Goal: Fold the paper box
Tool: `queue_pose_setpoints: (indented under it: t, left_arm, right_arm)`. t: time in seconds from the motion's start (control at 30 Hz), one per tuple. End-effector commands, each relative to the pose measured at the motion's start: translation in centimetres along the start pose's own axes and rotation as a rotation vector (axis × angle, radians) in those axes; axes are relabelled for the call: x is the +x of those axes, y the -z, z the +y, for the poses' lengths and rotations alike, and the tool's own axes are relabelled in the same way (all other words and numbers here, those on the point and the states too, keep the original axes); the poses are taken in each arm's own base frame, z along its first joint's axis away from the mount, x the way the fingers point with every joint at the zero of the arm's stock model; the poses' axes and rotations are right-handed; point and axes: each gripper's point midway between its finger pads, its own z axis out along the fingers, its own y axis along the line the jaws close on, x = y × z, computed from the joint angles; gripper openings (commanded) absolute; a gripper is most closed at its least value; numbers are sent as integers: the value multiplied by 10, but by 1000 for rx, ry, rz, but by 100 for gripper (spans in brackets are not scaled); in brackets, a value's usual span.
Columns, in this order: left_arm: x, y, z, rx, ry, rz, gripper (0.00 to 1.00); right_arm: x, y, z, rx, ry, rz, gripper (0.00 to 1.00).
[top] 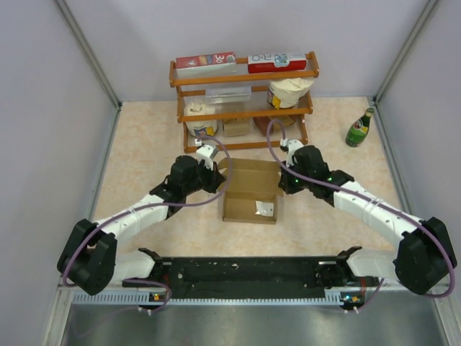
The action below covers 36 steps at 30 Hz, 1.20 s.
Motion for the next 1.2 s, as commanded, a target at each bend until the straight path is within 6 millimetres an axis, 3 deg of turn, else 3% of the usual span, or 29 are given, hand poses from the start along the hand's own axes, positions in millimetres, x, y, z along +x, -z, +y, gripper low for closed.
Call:
queue_pose_setpoints:
  t: [0.0,0.23,0.5,0.93,1.17]
  left_arm:
    - [-44,6,-6,-66,-11,-147,0]
    - [-55,4,-9,-220,29,-253,0]
    - [-44,-5,-25,-252,79,-298,2]
    - [-16,-12,-35,-256,124,-290,15]
    - [1,-13,-40,-250,145,-269,17]
  right_arm:
    - [-45,3,19,27,38,-168,0]
    - [-60,2,23,77,-37,-321,0]
    - [-63,-4,20,114,-88,-437,0]
    - [-28,-7,31,131,-69,-450,0]
    - [-4,-7,31,133,-72,-431,0]
